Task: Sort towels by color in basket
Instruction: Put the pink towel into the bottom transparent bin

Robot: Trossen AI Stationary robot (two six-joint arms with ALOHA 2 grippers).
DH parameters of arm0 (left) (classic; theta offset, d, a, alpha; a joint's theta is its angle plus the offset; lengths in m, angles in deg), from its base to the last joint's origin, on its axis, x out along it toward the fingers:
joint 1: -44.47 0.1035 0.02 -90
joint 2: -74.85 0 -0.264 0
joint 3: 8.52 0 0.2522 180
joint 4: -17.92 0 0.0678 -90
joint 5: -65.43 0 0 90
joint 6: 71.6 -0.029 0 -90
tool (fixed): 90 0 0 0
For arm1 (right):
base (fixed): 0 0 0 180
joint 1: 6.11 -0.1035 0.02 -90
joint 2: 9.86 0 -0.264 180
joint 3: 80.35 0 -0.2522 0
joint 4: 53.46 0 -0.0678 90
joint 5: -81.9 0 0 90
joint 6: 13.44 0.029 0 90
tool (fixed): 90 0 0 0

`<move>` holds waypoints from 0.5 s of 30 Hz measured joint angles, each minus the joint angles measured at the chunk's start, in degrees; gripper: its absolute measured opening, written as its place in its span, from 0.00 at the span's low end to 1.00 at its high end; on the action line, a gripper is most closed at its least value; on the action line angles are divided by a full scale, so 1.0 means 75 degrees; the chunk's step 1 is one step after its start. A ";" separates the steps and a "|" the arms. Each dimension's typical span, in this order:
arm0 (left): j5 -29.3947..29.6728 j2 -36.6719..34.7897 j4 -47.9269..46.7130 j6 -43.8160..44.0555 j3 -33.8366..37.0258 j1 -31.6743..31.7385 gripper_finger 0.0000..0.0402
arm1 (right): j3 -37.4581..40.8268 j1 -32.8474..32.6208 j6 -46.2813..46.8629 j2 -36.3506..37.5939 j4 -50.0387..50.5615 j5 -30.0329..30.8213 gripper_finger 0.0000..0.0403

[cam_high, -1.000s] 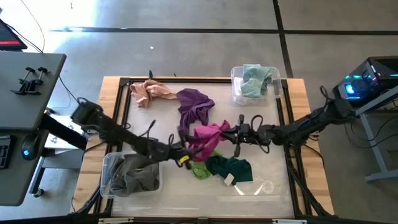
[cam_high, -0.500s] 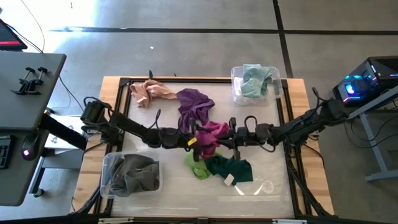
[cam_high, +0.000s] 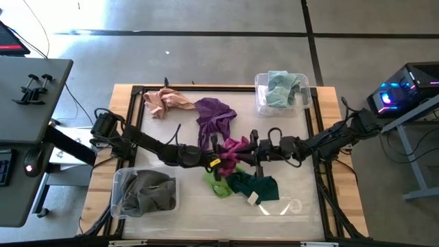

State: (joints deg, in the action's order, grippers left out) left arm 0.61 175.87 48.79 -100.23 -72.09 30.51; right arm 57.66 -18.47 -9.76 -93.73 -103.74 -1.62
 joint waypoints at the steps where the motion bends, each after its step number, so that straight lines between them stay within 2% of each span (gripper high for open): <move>1: 0.0096 -0.0111 -0.0168 -0.0003 0.0000 -0.0048 0.10 | 0.0000 -0.0004 -0.0007 0.0104 -0.0013 -0.0141 0.25; 3: 0.0352 -0.0387 -0.0620 0.0049 0.0000 -0.0176 0.03 | 0.0000 -0.0022 -0.0120 0.0407 0.0010 -0.0341 0.33; 6: 0.0890 -0.1016 -0.1472 0.0201 0.0000 -0.0485 0.06 | 0.0000 -0.0115 -0.0526 0.0968 0.0473 -0.0615 0.41; 10: 0.1177 -0.2242 -0.3051 0.0326 -0.0098 -0.1168 0.05 | -0.0003 -0.0303 -0.0930 0.1618 0.1324 -0.0296 0.45; 12: 0.1178 -0.2881 -0.4783 0.0831 -0.0579 -0.1550 0.02 | -0.0003 -0.0367 -0.1026 0.1738 0.1624 -0.0183 0.46; 15: 0.1161 -0.3319 -0.9280 0.2810 -0.2053 -0.2084 0.01 | 0.0000 -0.0425 -0.1124 0.1745 0.1729 -0.0120 0.46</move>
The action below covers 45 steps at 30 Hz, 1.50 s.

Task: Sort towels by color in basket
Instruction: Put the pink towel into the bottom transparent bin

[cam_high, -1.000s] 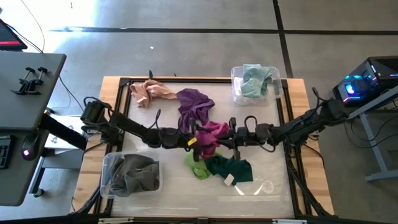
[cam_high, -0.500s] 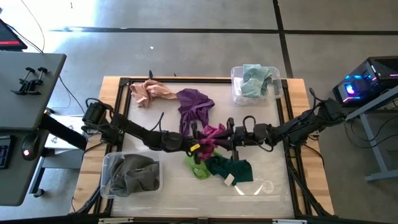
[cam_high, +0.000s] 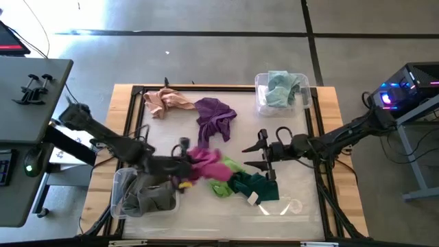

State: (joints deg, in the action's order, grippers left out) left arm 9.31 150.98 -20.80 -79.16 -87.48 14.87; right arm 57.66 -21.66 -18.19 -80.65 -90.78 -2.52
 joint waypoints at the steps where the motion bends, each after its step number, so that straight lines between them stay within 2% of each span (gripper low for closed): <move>1: -0.0106 0.0039 -0.1338 0.0864 -0.0508 -0.0154 0.01 | -0.0003 0.0000 -0.0022 -0.0006 0.0055 0.0000 0.46; 3: -0.0662 0.0181 -0.3488 0.2623 -0.1399 -0.0472 0.01 | -0.0003 0.0003 -0.0036 -0.0049 0.0146 0.0002 0.46; 7: -0.1955 0.0262 -0.5708 0.6093 -0.2568 -0.1195 0.01 | -0.0001 0.0023 -0.0084 -0.0097 0.0183 0.0056 0.46; 10: -0.2480 0.0273 -0.6564 0.8494 -0.2570 -0.1905 0.01 | -0.0003 0.0023 -0.0118 -0.0125 0.0240 0.0056 0.46; 13: -0.2573 0.0269 -0.6893 0.9933 -0.2139 -0.2627 0.01 | -0.0003 0.0020 -0.0047 -0.0120 0.0274 0.0056 0.46; 16: -0.2600 0.0284 -0.6603 1.0522 -0.1338 -0.3121 0.01 | -0.0003 0.0020 -0.0058 -0.0131 0.0337 0.0053 0.46; 19: -0.2620 0.0284 -0.5790 1.0649 -0.0396 -0.3345 0.01 | -0.0003 0.0020 -0.0059 -0.0128 0.0377 0.0050 0.46; 24: -0.2657 0.0281 -0.4224 1.0785 0.1073 -0.3299 0.04 | -0.0003 0.0020 -0.0186 -0.0128 0.0490 0.0047 0.46; 27: -0.3076 0.0277 -0.4028 1.1250 0.1562 -0.3158 0.08 | -0.0003 0.0023 -0.0228 -0.0128 0.0448 0.0047 0.46; 30: -0.3470 0.0249 -0.4125 1.1764 0.1610 -0.3065 0.16 | -0.0003 0.0023 -0.0207 -0.0128 0.0439 0.0047 0.46; 38: -0.3503 -0.0308 -0.4306 1.1851 0.0942 -0.3105 0.35 | -0.0003 0.0023 -0.0152 -0.0128 0.0479 0.0041 0.46; 45: -0.3423 -0.1405 -0.4409 1.2472 0.0459 -0.3265 0.39 | -0.0003 0.0023 -0.0152 -0.0128 0.0494 0.0035 0.46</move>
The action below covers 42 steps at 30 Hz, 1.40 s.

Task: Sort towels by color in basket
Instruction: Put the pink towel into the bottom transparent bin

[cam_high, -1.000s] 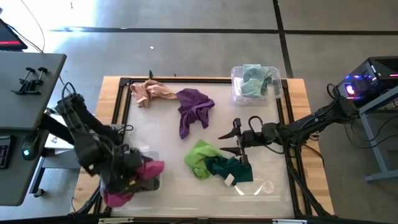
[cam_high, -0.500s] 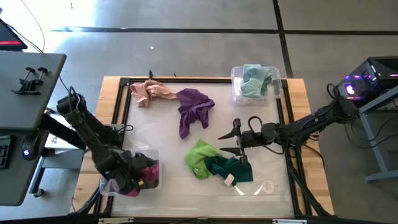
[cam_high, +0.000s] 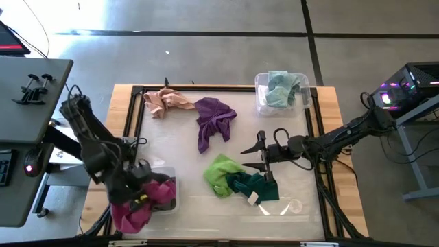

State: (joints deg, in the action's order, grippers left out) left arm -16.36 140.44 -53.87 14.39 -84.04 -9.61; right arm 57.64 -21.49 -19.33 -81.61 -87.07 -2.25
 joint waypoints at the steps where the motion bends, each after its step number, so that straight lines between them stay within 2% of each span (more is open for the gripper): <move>1: 0.0006 -0.0113 -0.0092 0.0118 -0.0044 -0.0046 0.39 | 0.0000 -0.0003 0.0002 0.0000 0.0000 0.0000 0.46; 7: 0.0051 -0.0564 -0.0817 0.0523 -0.0085 -0.0284 0.37 | 0.0000 -0.0020 -0.0012 0.0000 0.0174 -0.0006 0.46; 9: 0.0542 -0.0607 -0.0788 0.0368 -0.0085 -0.0342 0.36 | 0.0000 -0.0020 0.0022 0.0000 0.0149 -0.0003 0.46; 13: 0.1848 -0.0505 -0.0413 -0.0827 -0.0087 -0.0507 0.32 | 0.0000 -0.0017 0.0122 0.0000 0.0119 -0.0003 0.46; 18: 0.2040 -0.0316 0.0174 -0.1459 -0.0085 -0.0514 0.29 | 0.0002 -0.0017 0.0122 0.0000 0.0069 -0.0003 0.46; 26: 0.2921 -0.0110 0.1427 -0.3144 -0.0085 -0.0514 0.27 | 0.0002 -0.0009 0.0163 0.0000 -0.0062 -0.0002 0.46; 30: 0.2866 -0.0112 0.1505 -0.3183 -0.0088 -0.0514 0.25 | 0.0003 -0.0009 0.0203 0.0000 -0.0070 0.0000 0.46; 34: 0.2206 -0.0089 0.0495 -0.1708 -0.0066 -0.0516 0.23 | 0.0003 -0.0009 0.0206 0.0000 -0.0067 0.0000 0.46; 37: 0.1727 -0.0080 0.0118 -0.0869 0.0293 -0.0520 0.21 | 0.0003 -0.0012 0.0206 0.0000 -0.0064 0.0000 0.46; 42: 0.1176 -0.0074 0.1500 -0.0493 0.1490 -0.0517 0.17 | 0.0003 -0.0012 0.0197 0.0000 -0.0039 0.0000 0.46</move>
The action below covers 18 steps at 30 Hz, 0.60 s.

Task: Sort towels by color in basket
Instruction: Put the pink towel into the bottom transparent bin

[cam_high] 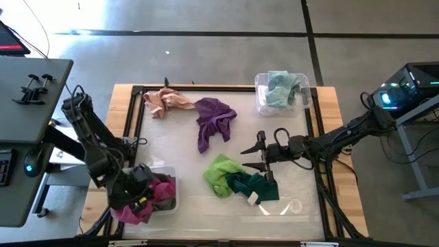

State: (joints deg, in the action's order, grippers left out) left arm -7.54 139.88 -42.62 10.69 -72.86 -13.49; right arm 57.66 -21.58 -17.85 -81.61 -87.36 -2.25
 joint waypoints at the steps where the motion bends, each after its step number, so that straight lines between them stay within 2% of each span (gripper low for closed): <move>1: -0.0034 0.0000 0.0448 -0.0001 0.0293 0.0000 0.17 | 0.0000 0.0000 -0.0011 0.0000 0.0032 0.0000 0.46; 6: -0.0005 0.0000 0.1333 0.0433 0.1257 0.0032 0.13 | 0.0000 0.0000 -0.0015 0.0003 0.0041 0.0000 0.46; 12: -0.0040 -0.0185 0.1288 0.0856 0.1332 0.0034 0.15 | 0.0000 0.0000 -0.0017 0.0003 0.0059 0.0000 0.46; 18: -0.0200 -0.0971 0.1527 0.1271 0.1339 0.0038 0.21 | 0.0000 0.0000 -0.0016 0.0003 0.0059 0.0003 0.46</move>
State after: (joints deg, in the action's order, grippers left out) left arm -9.04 132.60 -31.17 20.22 -62.82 -13.20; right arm 57.66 -21.58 -17.97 -81.59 -86.92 -2.23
